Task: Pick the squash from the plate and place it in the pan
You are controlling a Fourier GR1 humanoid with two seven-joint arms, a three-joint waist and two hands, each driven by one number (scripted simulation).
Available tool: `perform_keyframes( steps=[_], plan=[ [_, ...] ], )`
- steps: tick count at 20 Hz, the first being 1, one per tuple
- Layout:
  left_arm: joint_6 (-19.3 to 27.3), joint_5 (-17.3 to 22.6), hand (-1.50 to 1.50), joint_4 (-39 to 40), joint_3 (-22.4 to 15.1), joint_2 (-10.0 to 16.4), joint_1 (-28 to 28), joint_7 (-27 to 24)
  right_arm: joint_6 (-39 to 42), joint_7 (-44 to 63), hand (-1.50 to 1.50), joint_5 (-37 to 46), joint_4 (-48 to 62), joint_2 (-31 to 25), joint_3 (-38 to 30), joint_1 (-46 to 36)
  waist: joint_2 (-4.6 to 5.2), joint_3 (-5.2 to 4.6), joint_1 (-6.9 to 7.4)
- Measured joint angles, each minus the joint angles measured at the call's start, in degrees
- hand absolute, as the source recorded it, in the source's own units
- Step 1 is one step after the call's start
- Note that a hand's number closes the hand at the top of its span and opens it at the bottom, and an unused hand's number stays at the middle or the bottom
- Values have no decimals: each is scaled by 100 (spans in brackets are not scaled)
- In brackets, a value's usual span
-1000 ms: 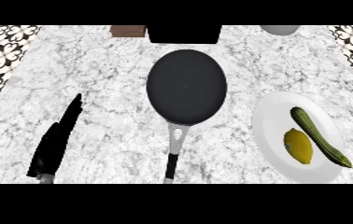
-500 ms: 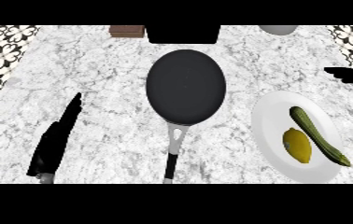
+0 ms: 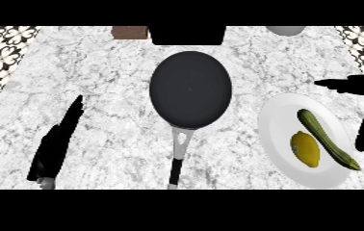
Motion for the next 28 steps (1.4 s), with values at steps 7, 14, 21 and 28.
perform_keyframes(
  steps=[7,14,21,28],
  plan=[
    [-127,-166,0,-256,86,-148,175,116,202,318,-150,352,-136,355,-92,62,-1,1,3],
    [-352,-229,0,-358,286,-169,384,9,247,466,-150,844,-284,519,-87,283,-2,2,-2],
    [-499,-376,0,-182,464,-320,160,84,183,390,-150,1321,-342,711,-121,652,0,2,-17],
    [-648,-536,0,-274,585,-490,179,154,126,40,-150,1827,-160,821,-242,776,0,3,-11]
  ],
)
